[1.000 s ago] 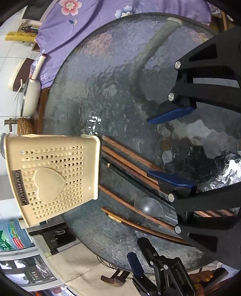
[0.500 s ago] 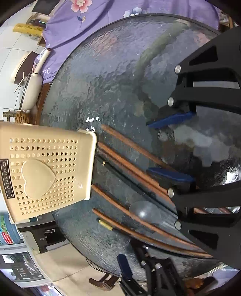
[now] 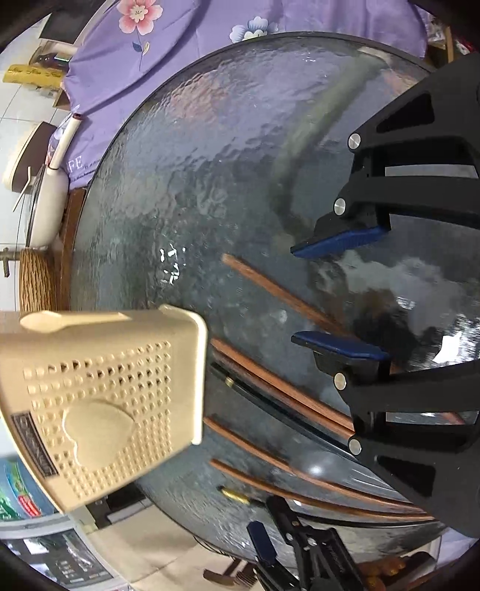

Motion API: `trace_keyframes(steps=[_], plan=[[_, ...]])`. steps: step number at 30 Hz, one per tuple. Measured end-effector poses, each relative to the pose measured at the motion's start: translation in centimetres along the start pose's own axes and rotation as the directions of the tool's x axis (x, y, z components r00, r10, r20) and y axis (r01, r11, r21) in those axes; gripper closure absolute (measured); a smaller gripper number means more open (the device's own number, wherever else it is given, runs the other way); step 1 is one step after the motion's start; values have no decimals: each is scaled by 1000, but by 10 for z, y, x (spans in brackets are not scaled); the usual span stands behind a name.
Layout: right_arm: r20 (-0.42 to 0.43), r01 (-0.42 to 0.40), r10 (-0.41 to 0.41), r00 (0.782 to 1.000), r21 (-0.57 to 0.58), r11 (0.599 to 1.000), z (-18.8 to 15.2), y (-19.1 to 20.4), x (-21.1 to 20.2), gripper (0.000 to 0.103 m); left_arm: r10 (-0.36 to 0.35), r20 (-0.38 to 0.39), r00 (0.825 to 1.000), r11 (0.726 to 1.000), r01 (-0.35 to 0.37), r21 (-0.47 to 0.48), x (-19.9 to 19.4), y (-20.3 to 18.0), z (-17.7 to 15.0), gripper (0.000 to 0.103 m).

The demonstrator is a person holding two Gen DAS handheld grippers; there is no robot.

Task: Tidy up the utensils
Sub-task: 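Move the right gripper back to the chopsticks and grasp one wooden chopstick, then lift the wooden chopstick with the right gripper toward the caddy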

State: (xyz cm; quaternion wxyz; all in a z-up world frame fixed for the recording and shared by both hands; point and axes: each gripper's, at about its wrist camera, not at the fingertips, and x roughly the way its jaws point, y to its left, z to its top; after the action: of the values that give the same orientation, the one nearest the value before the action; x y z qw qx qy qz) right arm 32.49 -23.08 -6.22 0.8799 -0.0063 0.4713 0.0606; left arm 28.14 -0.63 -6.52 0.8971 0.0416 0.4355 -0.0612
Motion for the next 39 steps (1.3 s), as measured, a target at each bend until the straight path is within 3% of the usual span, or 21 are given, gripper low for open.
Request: trace_keyframes(steps=[6, 16, 20, 32, 39], plan=[[-17, 31, -31, 999, 13, 999, 28, 2, 16, 81, -3, -24, 1000, 1000, 3, 5, 6, -3, 12, 64], [-43, 5, -5, 999, -3, 1000, 41, 1, 24, 91, -14, -41, 999, 1000, 14, 17, 14, -7, 25, 91], [-38, 6, -5, 999, 9, 1000, 45, 0, 27, 96, -16, -45, 999, 1000, 17, 16, 17, -5, 30, 94], [-20, 21, -21, 1000, -32, 999, 37, 8, 25, 96, 3, -36, 999, 1000, -2, 20, 21, -11, 33, 96], [74, -21, 22, 997, -13, 1000, 31, -1, 2, 96, -28, 0, 1000, 1000, 28, -12, 12, -6, 35, 96]])
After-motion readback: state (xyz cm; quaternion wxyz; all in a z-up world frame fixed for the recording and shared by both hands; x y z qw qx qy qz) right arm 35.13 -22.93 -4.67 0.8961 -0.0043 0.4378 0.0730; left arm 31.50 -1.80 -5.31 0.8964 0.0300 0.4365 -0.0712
